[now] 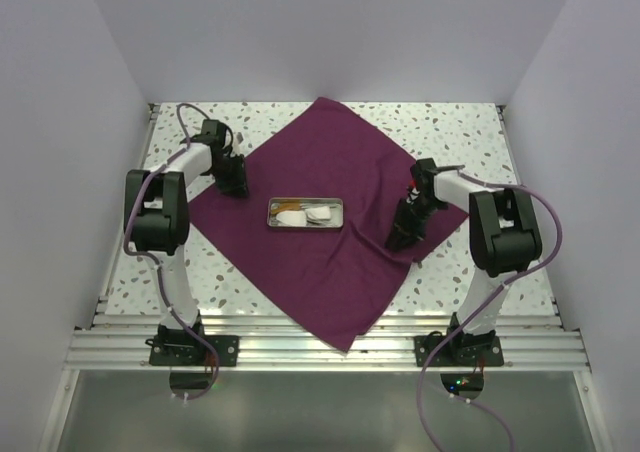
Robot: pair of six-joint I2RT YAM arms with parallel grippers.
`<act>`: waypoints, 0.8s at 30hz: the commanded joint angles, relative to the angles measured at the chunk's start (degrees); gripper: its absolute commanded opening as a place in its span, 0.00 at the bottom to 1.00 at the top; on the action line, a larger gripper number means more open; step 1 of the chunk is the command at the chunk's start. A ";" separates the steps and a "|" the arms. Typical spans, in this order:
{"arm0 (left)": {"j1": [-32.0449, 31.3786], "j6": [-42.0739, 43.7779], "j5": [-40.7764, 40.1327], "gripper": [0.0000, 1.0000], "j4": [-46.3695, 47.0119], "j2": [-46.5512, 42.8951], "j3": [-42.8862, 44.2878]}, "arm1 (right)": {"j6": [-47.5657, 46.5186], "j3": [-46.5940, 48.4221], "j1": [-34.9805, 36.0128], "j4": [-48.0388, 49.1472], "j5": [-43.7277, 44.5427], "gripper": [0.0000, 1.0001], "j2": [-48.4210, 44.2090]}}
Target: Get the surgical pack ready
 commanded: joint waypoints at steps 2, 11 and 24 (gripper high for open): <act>0.50 0.03 -2.71 0.33 1.27 1.62 -0.49 | -5.59 5.80 0.80 -5.70 9.37 0.37 -1.93; 0.32 -3.13 0.53 0.43 -1.90 -10.69 -3.46 | -13.62 30.60 5.18 -14.07 15.49 0.77 2.02; -4.59 -15.52 9.78 0.45 9.44 -18.70 -20.70 | -9.94 41.51 19.34 -11.69 10.63 0.79 15.47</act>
